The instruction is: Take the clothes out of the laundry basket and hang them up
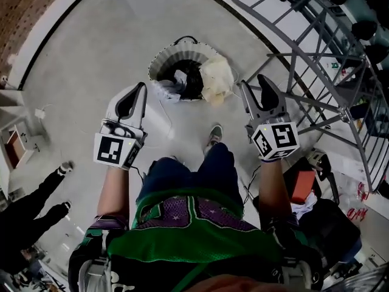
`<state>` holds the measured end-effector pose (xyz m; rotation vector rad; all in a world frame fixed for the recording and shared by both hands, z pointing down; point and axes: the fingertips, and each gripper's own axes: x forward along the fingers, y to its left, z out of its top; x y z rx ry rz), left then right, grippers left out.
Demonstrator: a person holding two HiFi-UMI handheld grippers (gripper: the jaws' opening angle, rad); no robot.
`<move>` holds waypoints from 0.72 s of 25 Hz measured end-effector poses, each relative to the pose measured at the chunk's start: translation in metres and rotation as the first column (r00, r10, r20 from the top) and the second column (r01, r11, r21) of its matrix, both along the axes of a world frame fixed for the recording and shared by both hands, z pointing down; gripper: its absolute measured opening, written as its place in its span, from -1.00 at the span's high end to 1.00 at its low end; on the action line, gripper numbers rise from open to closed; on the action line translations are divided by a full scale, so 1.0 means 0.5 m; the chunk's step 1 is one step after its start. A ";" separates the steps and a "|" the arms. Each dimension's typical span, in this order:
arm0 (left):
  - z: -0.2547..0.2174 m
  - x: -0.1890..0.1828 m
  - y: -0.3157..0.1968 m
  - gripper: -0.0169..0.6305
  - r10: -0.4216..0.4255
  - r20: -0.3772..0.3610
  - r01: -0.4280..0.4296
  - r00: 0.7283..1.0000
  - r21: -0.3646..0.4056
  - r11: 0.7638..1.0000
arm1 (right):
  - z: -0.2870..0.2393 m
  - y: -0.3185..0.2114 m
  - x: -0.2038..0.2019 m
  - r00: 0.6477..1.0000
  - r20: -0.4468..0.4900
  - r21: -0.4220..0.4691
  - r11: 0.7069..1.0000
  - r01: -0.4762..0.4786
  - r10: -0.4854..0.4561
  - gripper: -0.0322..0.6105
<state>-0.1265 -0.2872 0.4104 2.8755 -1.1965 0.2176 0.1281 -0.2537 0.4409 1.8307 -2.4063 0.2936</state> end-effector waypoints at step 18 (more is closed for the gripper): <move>0.543 0.044 -0.059 0.90 0.054 -0.060 -0.057 0.997 -0.064 0.996 | 0.563 0.014 0.060 0.996 -0.091 -0.088 0.996 -0.014 0.006 0.27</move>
